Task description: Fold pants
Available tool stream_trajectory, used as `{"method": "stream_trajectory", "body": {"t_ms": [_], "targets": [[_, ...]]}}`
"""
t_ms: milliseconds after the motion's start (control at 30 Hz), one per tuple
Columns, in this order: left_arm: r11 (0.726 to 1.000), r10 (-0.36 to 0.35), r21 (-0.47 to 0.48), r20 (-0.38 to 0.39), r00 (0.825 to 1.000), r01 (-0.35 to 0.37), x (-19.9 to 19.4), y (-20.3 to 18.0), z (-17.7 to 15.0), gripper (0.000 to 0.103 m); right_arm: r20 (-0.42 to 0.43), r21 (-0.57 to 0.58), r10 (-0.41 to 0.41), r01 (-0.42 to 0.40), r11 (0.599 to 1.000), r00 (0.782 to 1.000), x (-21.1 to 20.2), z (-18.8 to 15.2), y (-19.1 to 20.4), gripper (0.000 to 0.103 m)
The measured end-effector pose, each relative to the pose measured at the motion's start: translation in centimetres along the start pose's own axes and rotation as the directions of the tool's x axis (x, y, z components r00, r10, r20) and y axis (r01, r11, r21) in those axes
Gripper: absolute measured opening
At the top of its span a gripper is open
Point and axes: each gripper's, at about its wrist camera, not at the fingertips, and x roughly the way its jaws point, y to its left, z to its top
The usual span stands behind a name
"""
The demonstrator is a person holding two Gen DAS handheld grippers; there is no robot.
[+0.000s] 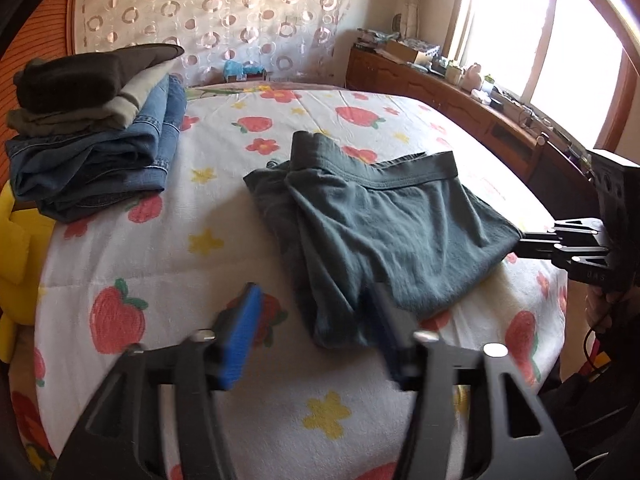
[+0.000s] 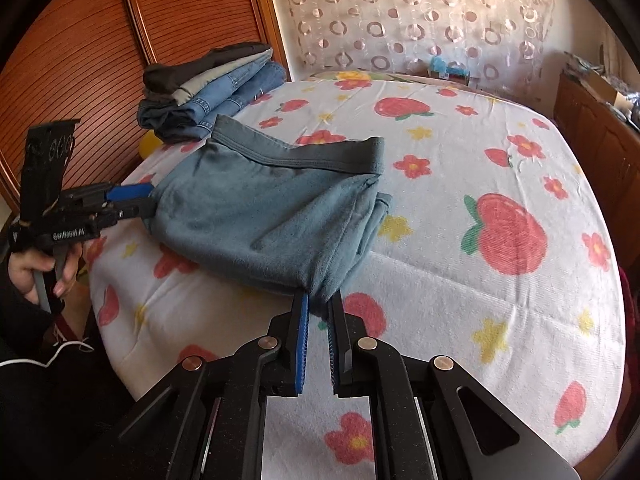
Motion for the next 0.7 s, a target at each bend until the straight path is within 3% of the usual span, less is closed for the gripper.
{"method": "stream_trajectory", "body": {"t_ms": [67, 233, 367, 433, 700], "targets": [[1.000, 0.006, -0.006, 0.007, 1.000, -0.006, 0.1, 0.2, 0.4, 0.073, -0.001, -0.008, -0.024, 0.024, 1.000, 1.000, -0.4, -0.1, 0.2, 0.012], [0.999, 0.029, -0.015, 0.033, 0.999, -0.029, 0.2, 0.5, 1.6, 0.073, 0.026, -0.007, -0.032, 0.032, 0.999, 0.999, -1.5, -0.2, 0.4, 0.014], [0.999, 0.039, -0.024, 0.037, 0.999, -0.038, 0.6, 0.8, 2.6, 0.073, 0.045, 0.001, -0.051, 0.051, 0.999, 0.998, -1.7, 0.2, 0.2, 0.028], [0.999, 0.047, -0.029, 0.038, 0.998, -0.046, 0.9, 1.0, 3.0, 0.073, 0.056, 0.009, -0.060, 0.059, 0.998, 0.997, -1.8, 0.5, 0.0, 0.040], [0.999, 0.050, -0.023, 0.037, 0.998, -0.049, 2.0, 1.0, 4.2, 0.073, 0.091, 0.039, -0.066, 0.062, 0.997, 0.994, -1.8, 1.8, -0.7, 0.044]]}}
